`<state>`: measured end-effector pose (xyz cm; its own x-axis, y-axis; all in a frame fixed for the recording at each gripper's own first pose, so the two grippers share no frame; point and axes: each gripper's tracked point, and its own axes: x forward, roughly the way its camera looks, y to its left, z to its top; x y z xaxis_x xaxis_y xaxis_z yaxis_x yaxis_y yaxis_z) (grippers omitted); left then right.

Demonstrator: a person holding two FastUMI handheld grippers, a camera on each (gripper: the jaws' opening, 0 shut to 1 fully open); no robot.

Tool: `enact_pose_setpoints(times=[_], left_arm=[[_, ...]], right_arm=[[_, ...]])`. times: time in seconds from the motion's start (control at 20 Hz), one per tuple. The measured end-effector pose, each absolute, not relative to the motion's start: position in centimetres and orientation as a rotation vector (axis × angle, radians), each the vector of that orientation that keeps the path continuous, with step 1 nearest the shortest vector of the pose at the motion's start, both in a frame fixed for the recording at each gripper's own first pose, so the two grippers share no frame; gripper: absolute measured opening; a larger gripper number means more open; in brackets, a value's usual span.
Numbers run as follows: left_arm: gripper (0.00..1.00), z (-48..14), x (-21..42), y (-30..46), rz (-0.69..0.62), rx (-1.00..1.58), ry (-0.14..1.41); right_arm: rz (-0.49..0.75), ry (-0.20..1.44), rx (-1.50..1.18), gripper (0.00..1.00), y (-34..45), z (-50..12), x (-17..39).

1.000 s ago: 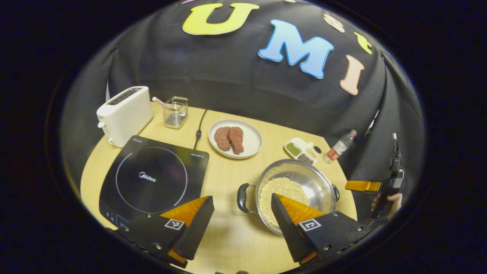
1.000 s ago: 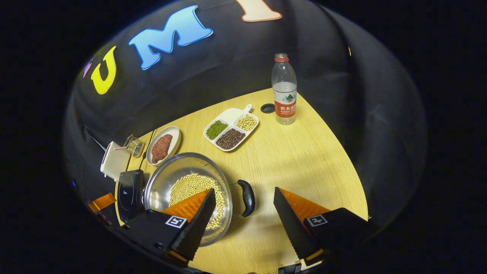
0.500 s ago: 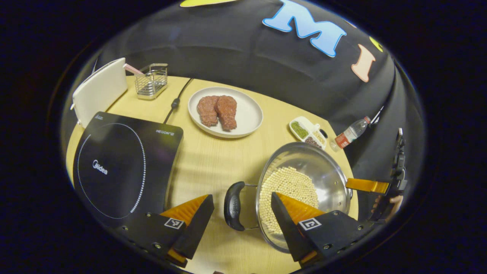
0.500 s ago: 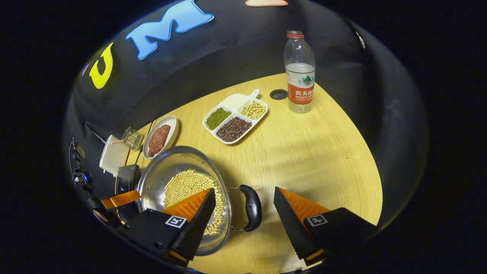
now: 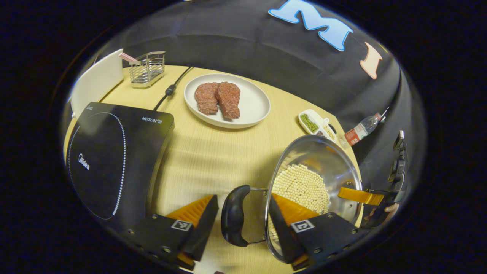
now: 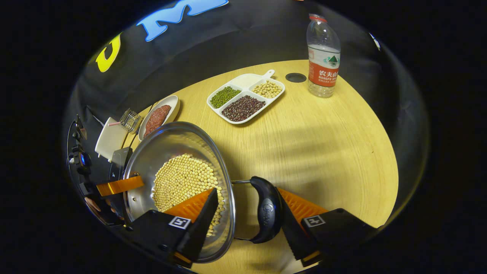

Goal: First push the handle of the pot to place it horizontally, then grasp the pot with both hands and set it on the induction cooktop.

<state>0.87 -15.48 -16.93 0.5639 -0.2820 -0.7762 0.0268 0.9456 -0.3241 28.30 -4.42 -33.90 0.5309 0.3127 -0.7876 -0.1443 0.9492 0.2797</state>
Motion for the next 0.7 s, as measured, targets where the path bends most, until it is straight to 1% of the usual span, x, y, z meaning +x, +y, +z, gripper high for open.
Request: enact_pose_setpoints(times=[0.05,0.1,0.15,0.25,0.3,0.35,0.45,0.5,0.55,0.6,0.65,0.7], left_arm=[[0.68,-17.12,0.81,-15.81,-0.189,-0.299,0.965],[0.71,-17.40,0.78,-15.93,-0.191,-0.301,0.971],[0.71,-17.43,0.70,-16.21,-0.197,-0.307,0.975],[0.53,-17.31,0.74,-15.99,-0.189,-0.300,0.959],[0.56,-17.42,0.77,-16.08,-0.191,-0.296,0.955],[0.56,-17.46,0.89,-16.06,-0.189,-0.295,0.955],[0.56,-17.35,0.82,-16.03,-0.194,-0.292,0.953],[0.51,-17.39,0.87,-16.08,-0.196,-0.289,0.950],[0.52,-17.34,0.90,-16.06,-0.198,-0.286,0.946],[0.53,-17.34,0.81,-16.10,-0.197,-0.283,0.946],[0.49,-17.35,0.78,-16.13,-0.197,-0.281,0.947],[0.53,-17.42,0.70,-16.18,-0.198,-0.275,0.948]], right_arm=[[0.268,0.975,0.186,0.85,-4.63,-34.04,28.40],[0.256,0.970,0.176,0.84,-5.08,-34.29,28.62],[0.259,0.962,0.177,0.72,-5.32,-34.38,28.77],[0.264,0.961,0.201,0.62,-5.29,-34.47,28.76],[0.263,0.964,0.206,0.61,-5.36,-34.48,28.77],[0.259,0.966,0.206,0.59,-5.39,-34.43,28.82],[0.263,0.976,0.215,0.60,-5.34,-34.54,28.75],[0.266,0.985,0.223,0.60,-5.21,-34.64,28.71],[0.268,0.992,0.227,0.55,-5.28,-34.51,28.60],[0.269,0.997,0.220,0.55,-5.20,-34.75,28.39],[0.269,0.999,0.208,0.55,-5.37,-34.73,28.20],[0.266,1.003,0.205,0.55,-5.42,-34.71,27.99]])
